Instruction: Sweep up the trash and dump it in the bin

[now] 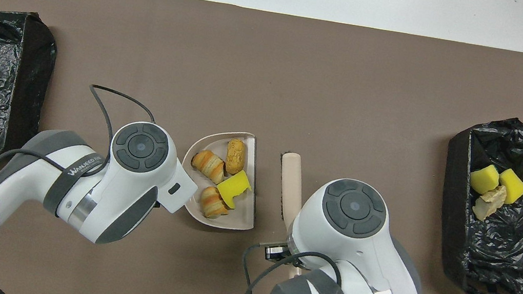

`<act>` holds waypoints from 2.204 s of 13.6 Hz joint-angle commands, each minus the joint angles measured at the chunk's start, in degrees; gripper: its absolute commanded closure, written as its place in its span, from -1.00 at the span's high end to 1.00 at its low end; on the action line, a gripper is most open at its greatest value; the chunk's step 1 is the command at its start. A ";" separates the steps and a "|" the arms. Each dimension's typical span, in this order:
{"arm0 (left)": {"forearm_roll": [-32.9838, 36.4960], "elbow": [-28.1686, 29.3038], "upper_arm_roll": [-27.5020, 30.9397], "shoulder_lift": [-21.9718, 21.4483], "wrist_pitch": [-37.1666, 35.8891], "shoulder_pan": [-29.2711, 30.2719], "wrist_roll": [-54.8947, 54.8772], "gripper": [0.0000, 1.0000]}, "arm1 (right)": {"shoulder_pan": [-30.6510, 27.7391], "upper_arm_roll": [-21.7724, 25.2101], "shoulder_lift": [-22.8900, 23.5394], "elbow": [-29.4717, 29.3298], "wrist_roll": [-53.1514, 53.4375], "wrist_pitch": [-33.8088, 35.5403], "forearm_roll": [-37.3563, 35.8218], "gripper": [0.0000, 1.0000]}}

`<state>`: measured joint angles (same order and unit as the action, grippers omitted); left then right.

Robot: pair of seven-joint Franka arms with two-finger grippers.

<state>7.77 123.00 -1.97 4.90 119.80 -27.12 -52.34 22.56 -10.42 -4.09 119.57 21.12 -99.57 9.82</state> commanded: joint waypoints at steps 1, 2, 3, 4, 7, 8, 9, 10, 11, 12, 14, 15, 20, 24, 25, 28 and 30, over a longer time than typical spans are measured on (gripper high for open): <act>-1.70 2.16 0.03 -0.94 1.67 1.28 -3.29 -1.00 | -1.10 -0.39 -3.54 -0.04 0.42 6.21 -3.66 -1.00; -1.79 2.24 0.03 -1.29 1.23 2.07 -4.95 -1.00 | -2.77 -0.39 -4.51 -0.04 0.33 7.89 -3.67 -1.00; -2.23 2.16 -0.14 -1.81 1.05 4.25 -6.62 -1.00 | -3.65 -0.39 -5.04 -0.04 0.24 8.95 -3.58 -1.00; -3.71 1.98 -0.06 -2.60 1.05 4.79 -8.12 -1.00 | -4.44 -0.39 -5.05 0.05 0.07 9.05 -3.32 -1.00; -7.84 1.54 -0.06 -5.59 -0.17 10.14 -16.62 -1.00 | -6.65 -0.66 -5.05 0.67 0.06 8.61 -2.53 -1.00; -9.69 1.28 0.03 -6.82 -1.66 11.81 -20.57 -1.00 | -6.65 -0.57 -5.05 0.84 0.24 8.52 -1.22 -1.00; -10.49 1.19 0.03 -7.87 -2.37 13.92 -24.01 -1.00 | -6.82 -0.57 -5.22 1.28 0.24 8.35 0.36 -1.00; -11.71 1.19 -0.05 -8.93 -2.46 16.81 -27.78 -1.00 | -6.91 -0.65 -5.14 1.46 0.50 8.43 1.94 -1.00; -14.34 -0.03 0.12 -9.29 -3.25 19.71 -31.73 -1.00 | -6.22 -0.74 -5.14 2.24 0.59 8.08 3.26 -1.00; -15.58 -3.26 0.12 -8.86 -5.95 21.74 -34.47 -1.00 | -5.60 -0.83 -5.05 2.51 1.72 7.47 4.58 -1.00; -15.68 -11.17 0.29 -6.32 -12.81 25.43 -38.00 -1.00 | -2.53 -0.83 -4.09 2.69 4.79 3.97 6.69 -1.00; -15.68 -14.60 0.30 -5.08 -15.01 27.54 -39.32 -1.00 | -0.87 -0.83 -2.43 2.69 7.86 1.51 8.09 -1.00; -13.84 -30.35 0.47 2.21 -26.19 36.76 -45.64 -1.00 | 7.75 -0.92 2.68 2.60 16.94 -8.86 10.65 -1.00; -12.53 -32.20 0.47 2.83 -26.63 46.09 -49.24 -1.00 | 12.85 -0.92 5.23 3.91 16.77 -11.78 9.44 -1.00; -10.08 -34.04 0.47 3.97 -26.81 46.89 -50.83 -1.00 | 14.08 -0.83 4.63 5.57 15.29 -11.96 8.64 -1.00; -3.75 -37.56 0.56 6.00 -26.20 49.80 -51.37 -1.00 | 14.01 -0.66 2.16 10.68 12.64 -11.87 7.76 -1.00; 3.35 -43.77 0.56 10.02 -25.58 50.76 -54.08 -1.00 | 13.83 -0.66 1.89 11.30 12.72 -12.05 7.32 -1.00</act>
<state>6.38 87.17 -0.64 9.92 95.03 22.29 -103.77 36.92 -11.16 0.43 128.47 35.33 -110.47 18.10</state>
